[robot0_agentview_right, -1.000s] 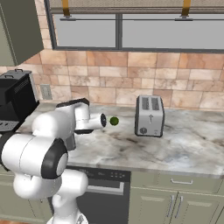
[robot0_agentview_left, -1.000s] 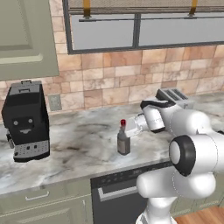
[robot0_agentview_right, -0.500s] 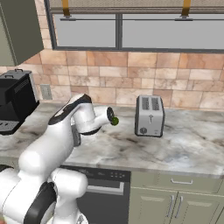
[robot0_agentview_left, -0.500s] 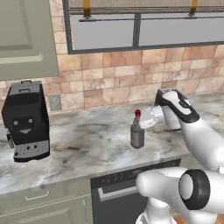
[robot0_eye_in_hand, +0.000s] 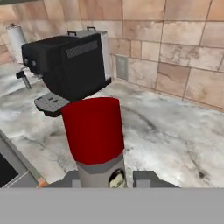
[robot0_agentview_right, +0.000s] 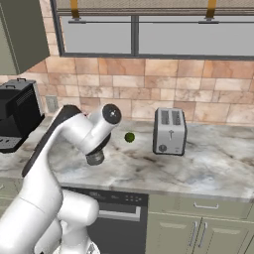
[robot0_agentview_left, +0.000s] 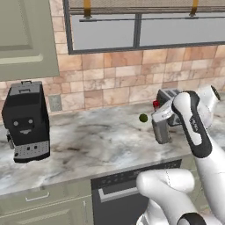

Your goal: Place the liquor on the top shelf of the fridge to keep it out of children's reach, and place the banana and lime on lower shelves for easy access.

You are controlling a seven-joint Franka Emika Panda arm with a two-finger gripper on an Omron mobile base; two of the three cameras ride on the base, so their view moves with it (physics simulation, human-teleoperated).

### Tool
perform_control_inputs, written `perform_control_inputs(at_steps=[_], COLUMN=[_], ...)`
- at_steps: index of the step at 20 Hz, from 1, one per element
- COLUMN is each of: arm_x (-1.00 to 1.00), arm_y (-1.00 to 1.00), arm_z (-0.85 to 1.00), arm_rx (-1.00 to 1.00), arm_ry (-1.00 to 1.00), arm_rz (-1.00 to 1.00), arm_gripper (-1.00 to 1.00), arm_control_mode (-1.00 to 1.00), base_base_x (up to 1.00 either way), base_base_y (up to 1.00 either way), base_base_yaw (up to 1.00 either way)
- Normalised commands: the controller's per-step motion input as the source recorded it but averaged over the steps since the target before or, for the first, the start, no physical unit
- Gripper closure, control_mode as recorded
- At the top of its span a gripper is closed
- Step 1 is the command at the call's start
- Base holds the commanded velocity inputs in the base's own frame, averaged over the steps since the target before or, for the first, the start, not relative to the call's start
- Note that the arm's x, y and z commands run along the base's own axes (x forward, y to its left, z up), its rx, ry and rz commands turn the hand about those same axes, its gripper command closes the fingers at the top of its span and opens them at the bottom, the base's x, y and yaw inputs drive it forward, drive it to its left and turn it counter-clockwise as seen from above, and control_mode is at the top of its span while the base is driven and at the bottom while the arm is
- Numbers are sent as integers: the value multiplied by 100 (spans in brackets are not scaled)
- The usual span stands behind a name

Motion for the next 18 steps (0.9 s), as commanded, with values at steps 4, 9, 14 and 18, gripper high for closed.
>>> perform_control_inputs(at_steps=[4,9,14,18], arm_x=[-50,-46,-47,-39], arm_y=[-2,0,0,0], arm_z=[45,27,28,39], arm_rx=[-24,-9,2,7], arm_ry=[-1,-6,-11,-10], arm_rz=[-37,-30,-15,-10], arm_gripper=[100,100,100,100], arm_control_mode=[-100,-100,-100,-100], base_base_x=[0,0,0,0], base_base_y=[0,0,0,0], base_base_yaw=[0,0,0,0])
